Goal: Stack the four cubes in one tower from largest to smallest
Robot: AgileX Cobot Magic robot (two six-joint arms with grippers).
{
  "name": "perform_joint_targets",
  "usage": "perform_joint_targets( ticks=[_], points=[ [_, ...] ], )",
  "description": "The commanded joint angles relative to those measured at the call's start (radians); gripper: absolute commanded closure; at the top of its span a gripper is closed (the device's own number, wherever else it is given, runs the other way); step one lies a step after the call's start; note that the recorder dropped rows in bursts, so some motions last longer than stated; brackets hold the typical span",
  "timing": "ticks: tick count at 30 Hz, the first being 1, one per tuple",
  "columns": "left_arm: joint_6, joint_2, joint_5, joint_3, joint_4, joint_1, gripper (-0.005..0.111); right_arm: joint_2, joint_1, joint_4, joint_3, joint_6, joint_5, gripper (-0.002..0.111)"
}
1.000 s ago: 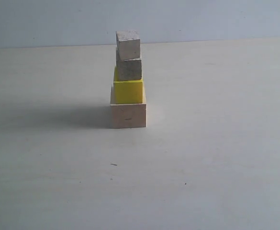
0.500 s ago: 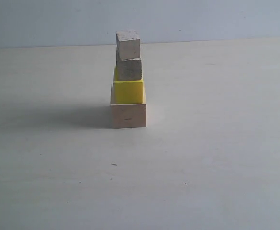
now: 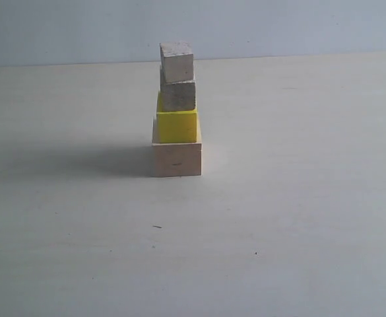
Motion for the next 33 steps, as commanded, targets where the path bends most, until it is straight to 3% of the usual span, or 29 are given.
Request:
perform_joint_targets(
  ticks=[1,4,8,16,21,29,33],
  points=[
    [0.000,-0.194,0.026,0.007,-0.003,0.182,0.107,-0.006,0.001,-0.002,0.001,0.000,-0.001,0.108],
    [0.000,-0.282,0.097,0.007,0.021,0.243,0.107,-0.006,0.001,-0.002,0.001,0.000,-0.001,0.108],
    [0.000,-0.354,0.159,0.041,0.044,0.265,0.107,-0.006,0.001,-0.002,0.001,0.000,-0.001,0.108],
    [-0.015,-0.397,-0.022,0.238,0.037,0.265,0.107,-0.006,0.001,-0.002,0.001,0.000,-0.001,0.108],
    [-0.015,-0.397,-0.120,0.348,0.037,0.223,0.107,-0.006,0.001,-0.006,0.001,0.000,-0.001,0.108],
    [-0.015,-0.397,-0.121,0.411,0.028,0.175,0.107,-0.006,0.001,-0.006,0.001,0.000,-0.001,0.108],
    [-0.012,-0.397,-0.039,0.411,0.026,0.173,0.107,-0.006,0.001,-0.001,0.001,0.000,-0.001,0.108]
  ],
)
